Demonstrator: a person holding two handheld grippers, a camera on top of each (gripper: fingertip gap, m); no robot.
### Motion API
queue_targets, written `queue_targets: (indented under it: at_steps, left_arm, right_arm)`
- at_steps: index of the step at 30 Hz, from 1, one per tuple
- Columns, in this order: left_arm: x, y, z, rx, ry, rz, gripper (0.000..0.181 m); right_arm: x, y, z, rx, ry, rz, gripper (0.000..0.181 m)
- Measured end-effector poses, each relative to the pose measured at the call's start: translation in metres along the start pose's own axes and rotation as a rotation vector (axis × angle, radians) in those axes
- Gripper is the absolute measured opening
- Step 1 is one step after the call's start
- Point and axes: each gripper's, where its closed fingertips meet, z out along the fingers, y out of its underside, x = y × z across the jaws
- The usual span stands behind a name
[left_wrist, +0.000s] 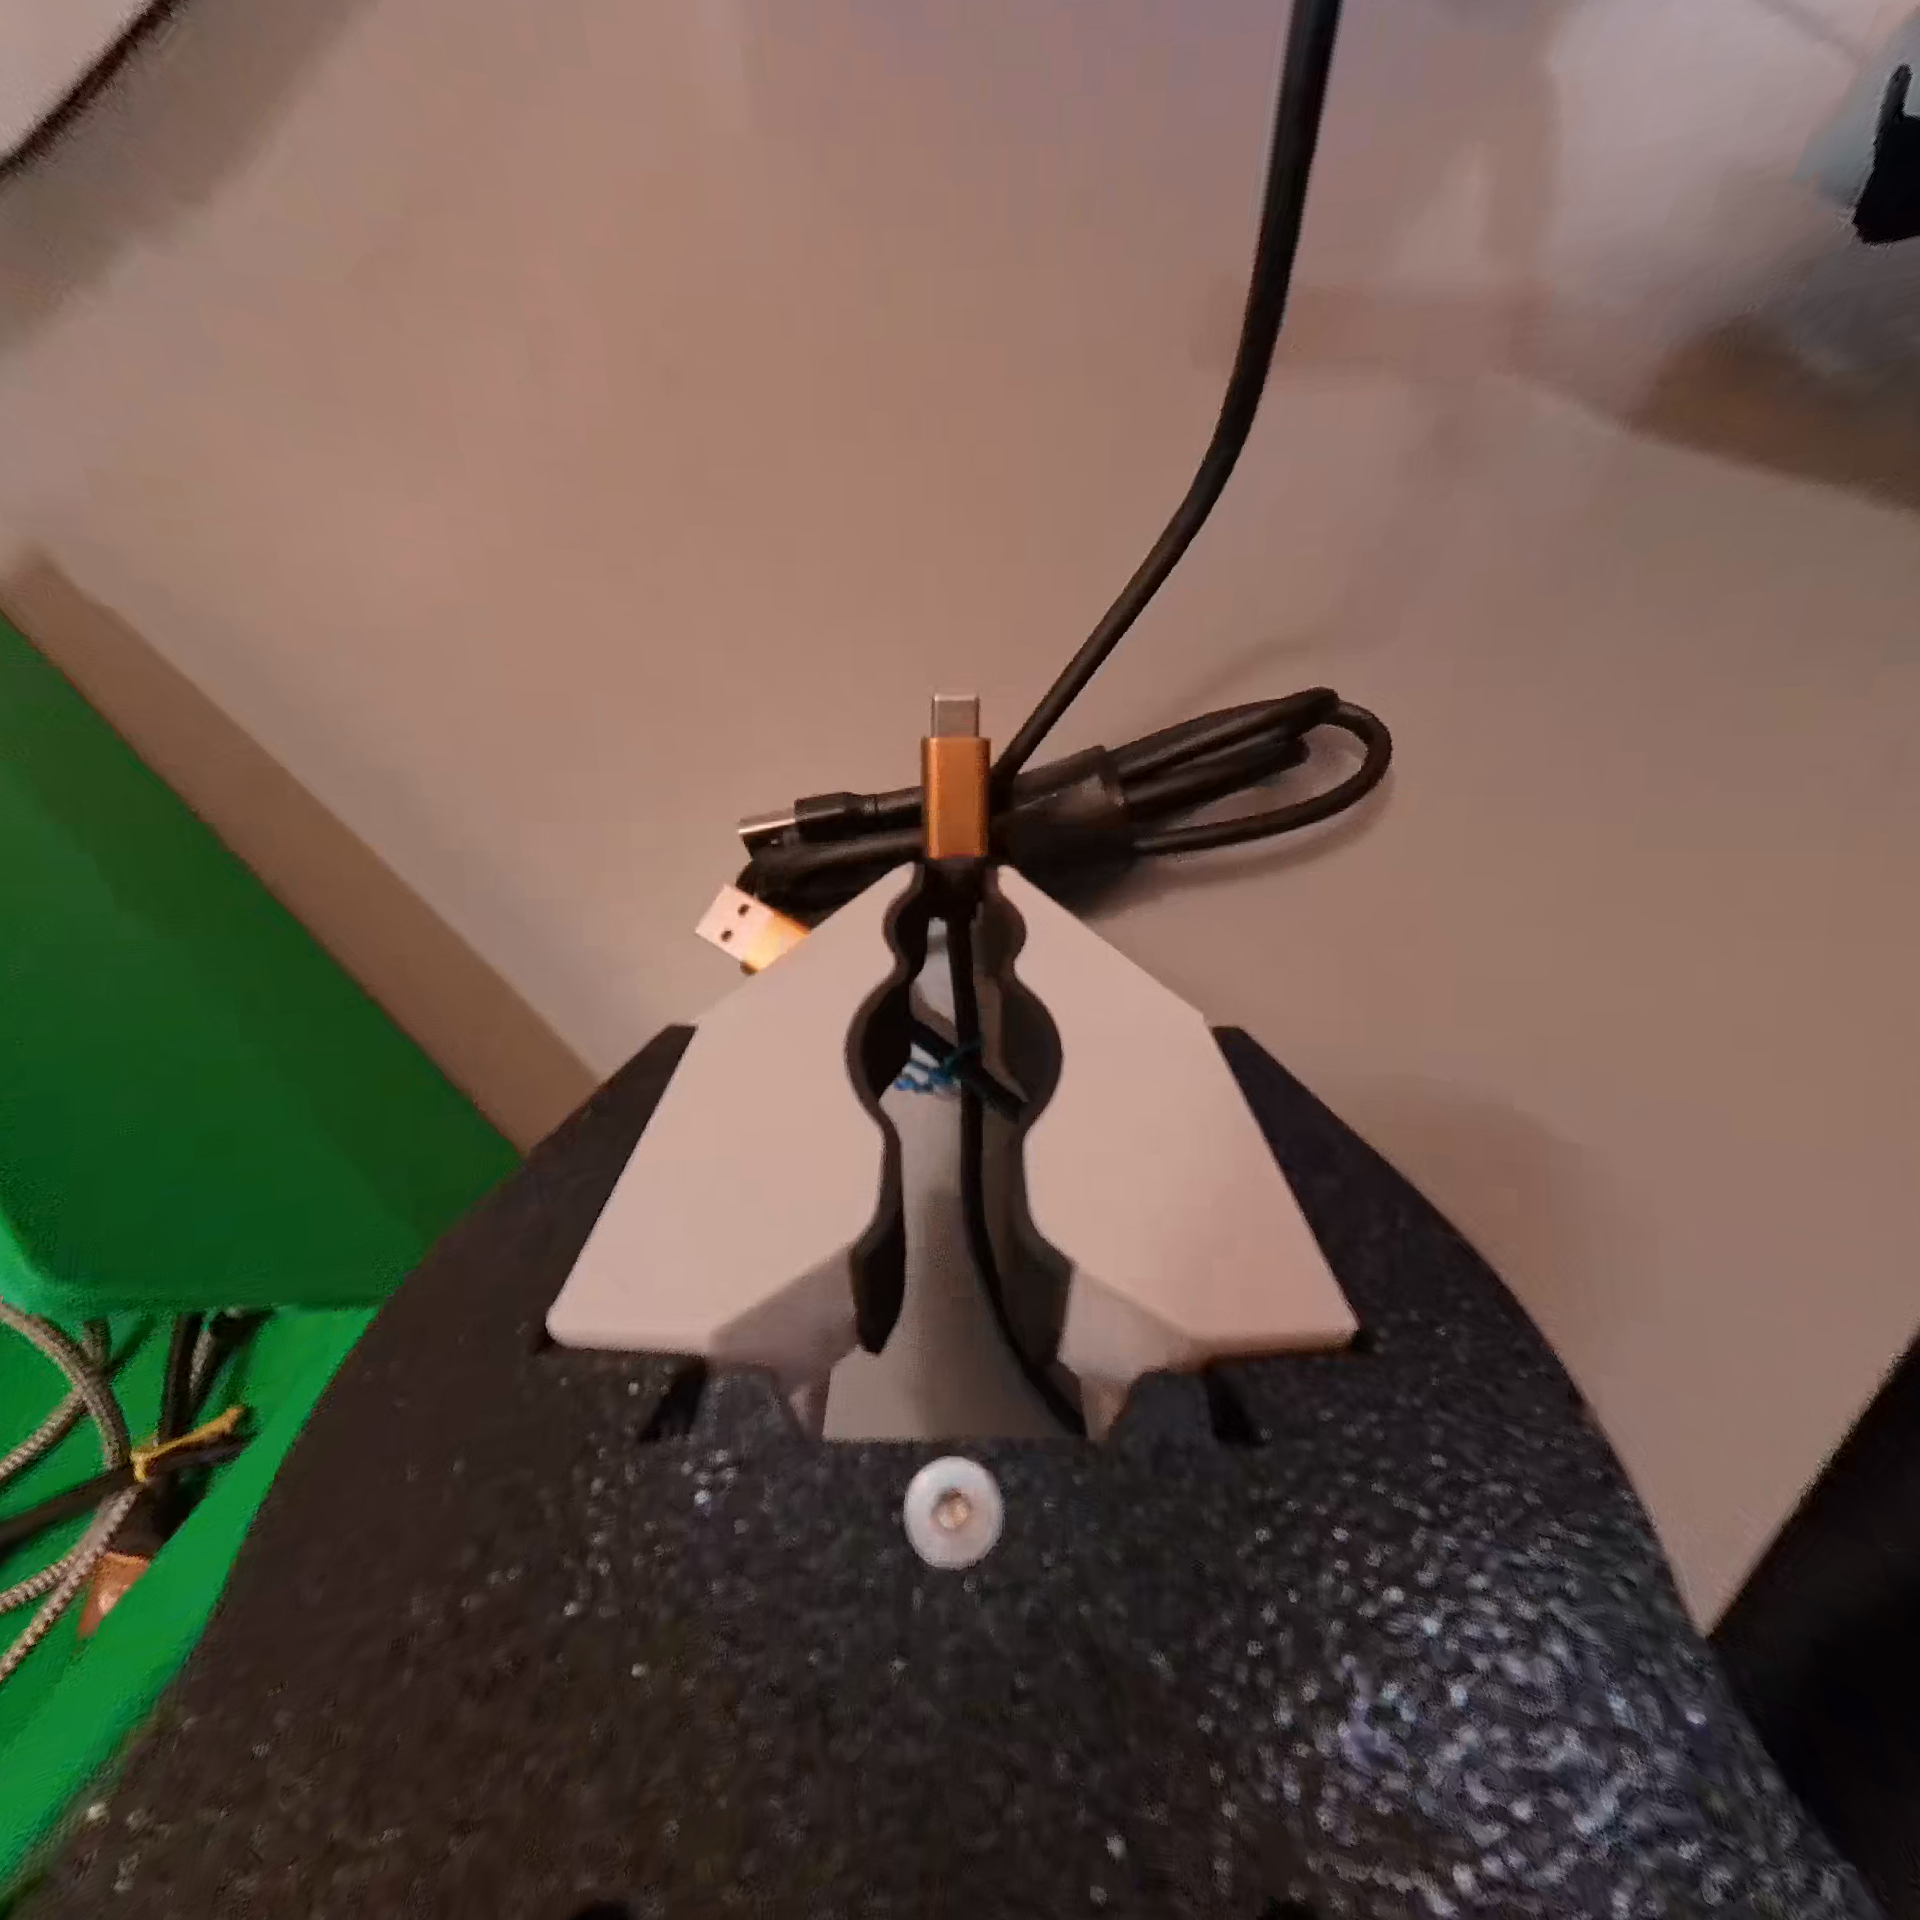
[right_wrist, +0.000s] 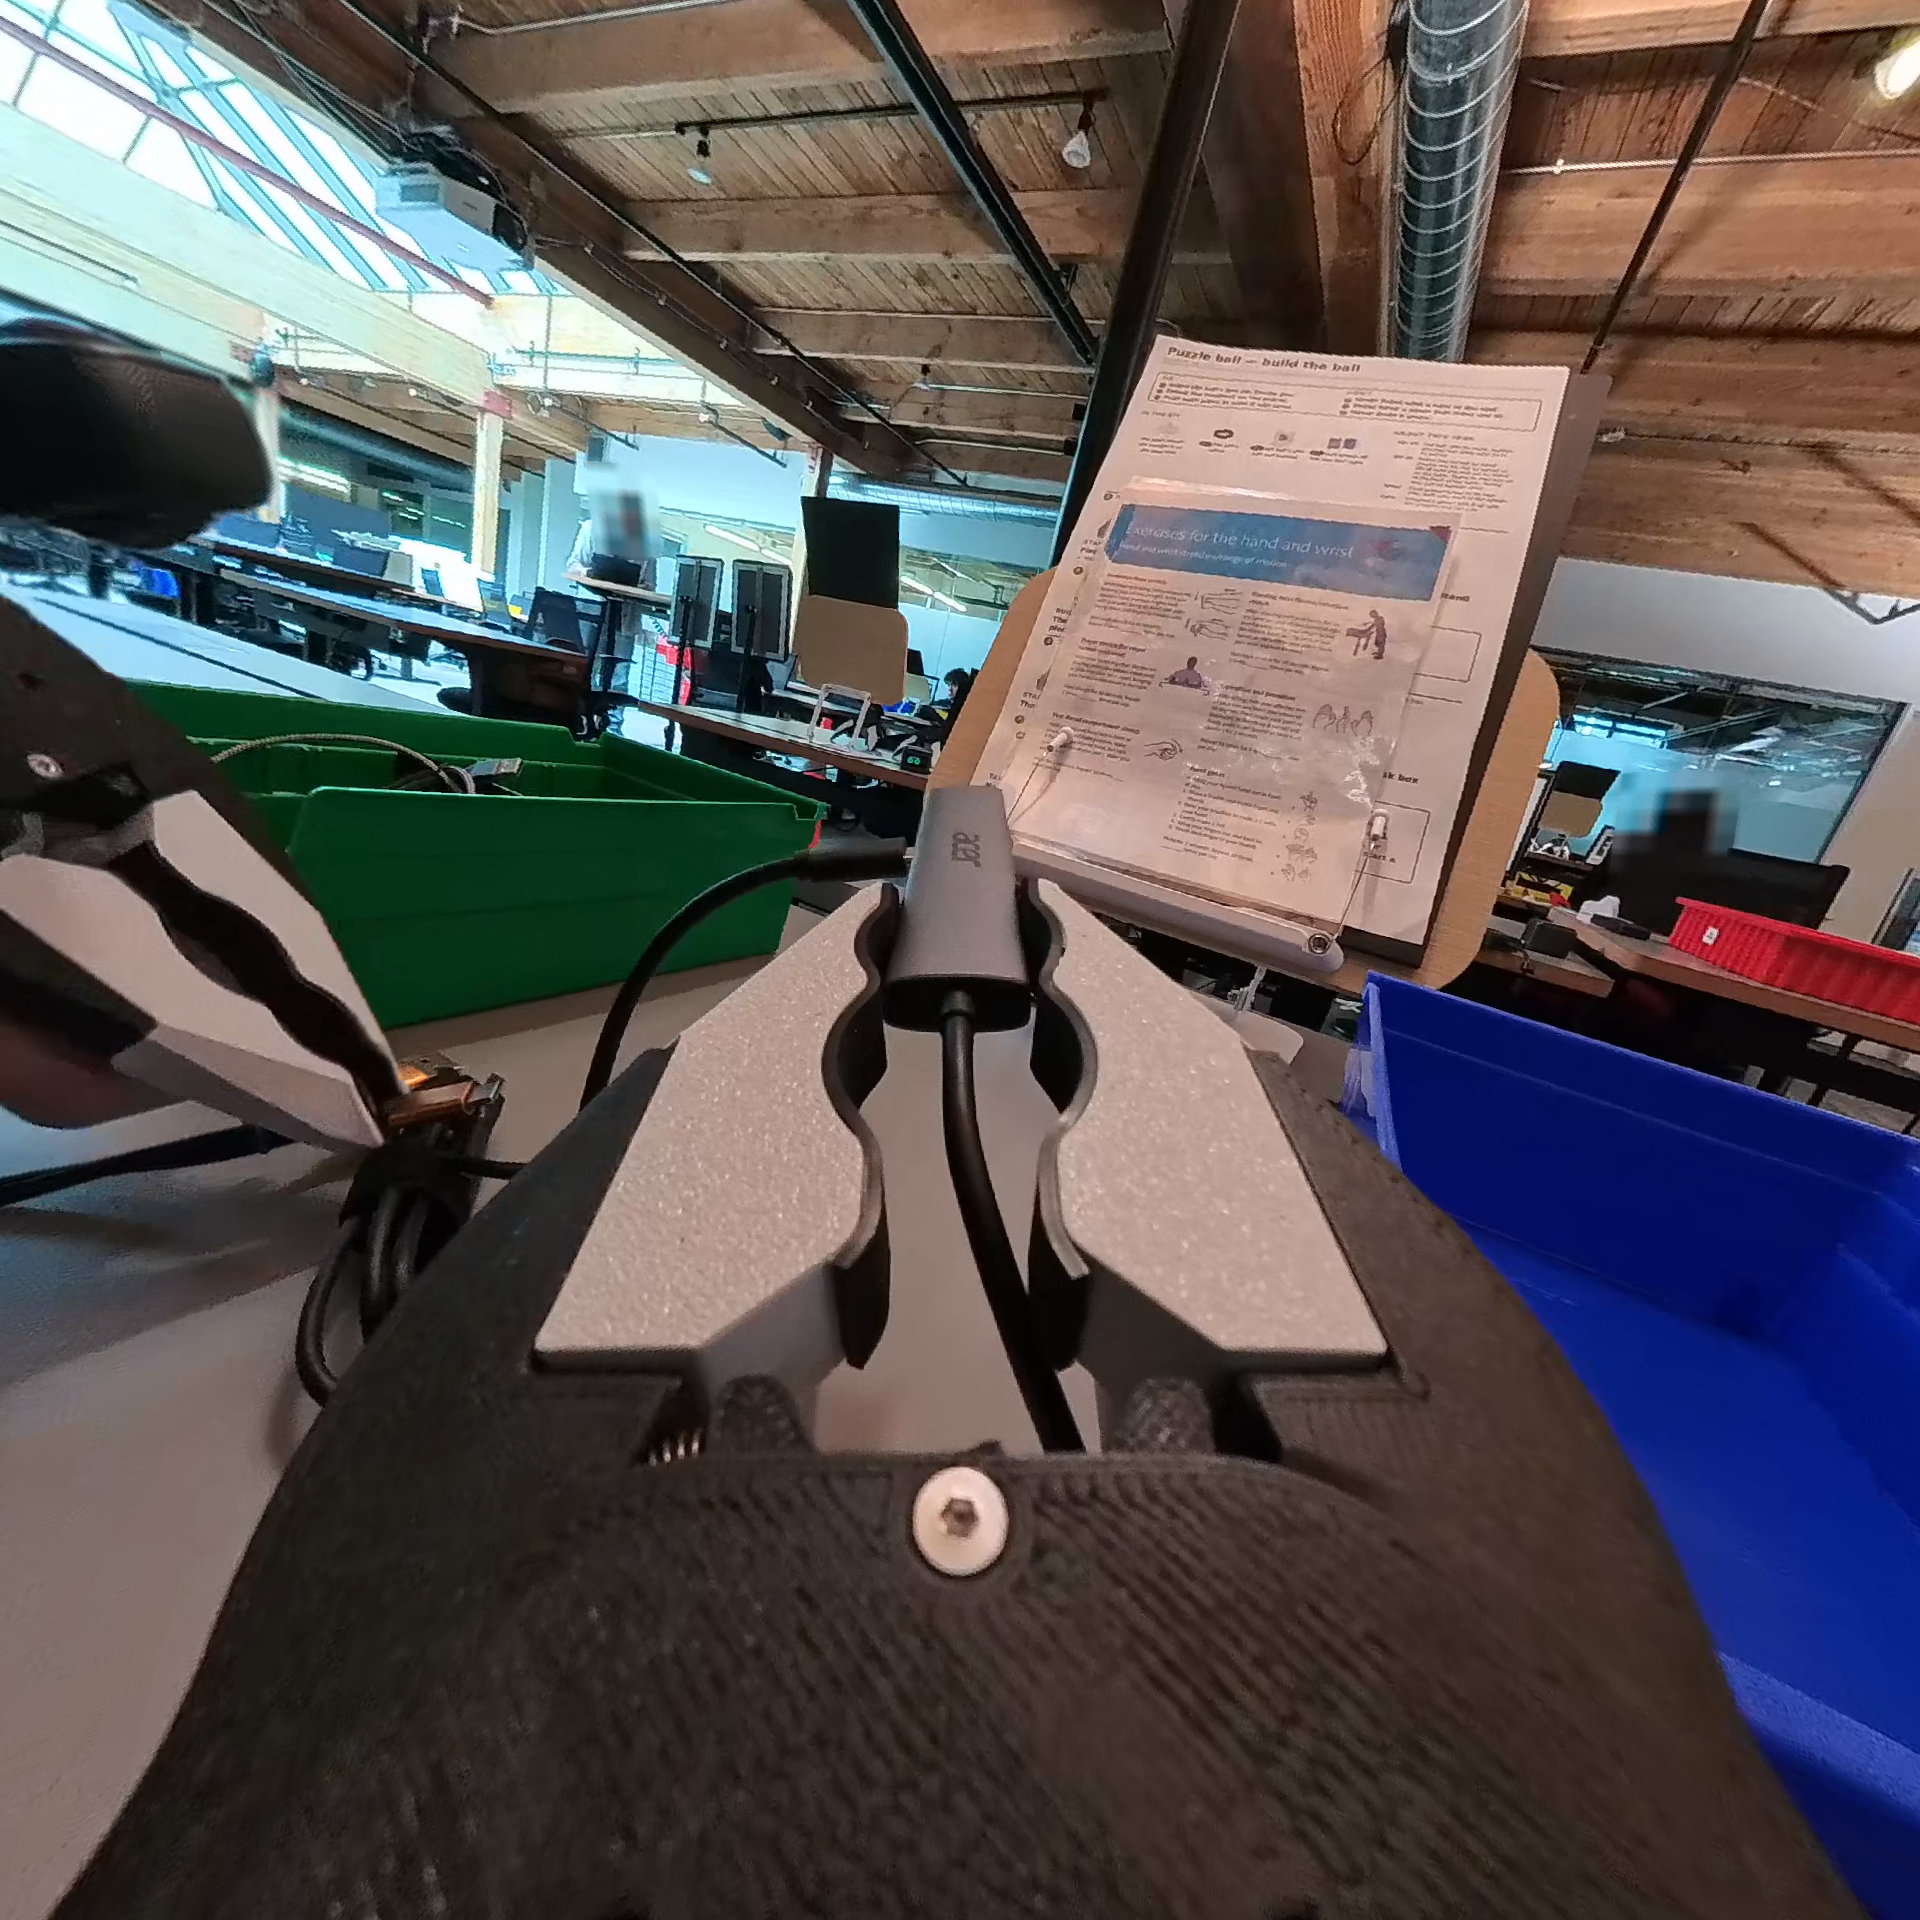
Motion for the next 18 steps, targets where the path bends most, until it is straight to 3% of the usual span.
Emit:
queue_targets:
  at_steps: [1,8,14,18]
  left_arm:
    - [-0.001,0.0,0.002,0.013,-0.011,0.02,0.008]
    - [-0.005,-0.007,-0.004,0.119,-0.046,0.01,0.005]
    - [-0.01,-0.047,-0.045,0.164,-0.064,-0.113,0.005]
    - [0.002,-0.078,-0.058,0.087,-0.014,-0.092,0.005]
  right_arm:
    - [0.0,0.0,0.0,0.001,0.0,0.001,0.022]
    - [0.0,0.0,0.0,-0.001,0.004,-0.004,0.022]
    - [-0.004,-0.001,0.0,0.007,-0.023,0.012,0.022]
    - [-0.01,-0.005,-0.001,0.033,-0.075,0.058,0.022]
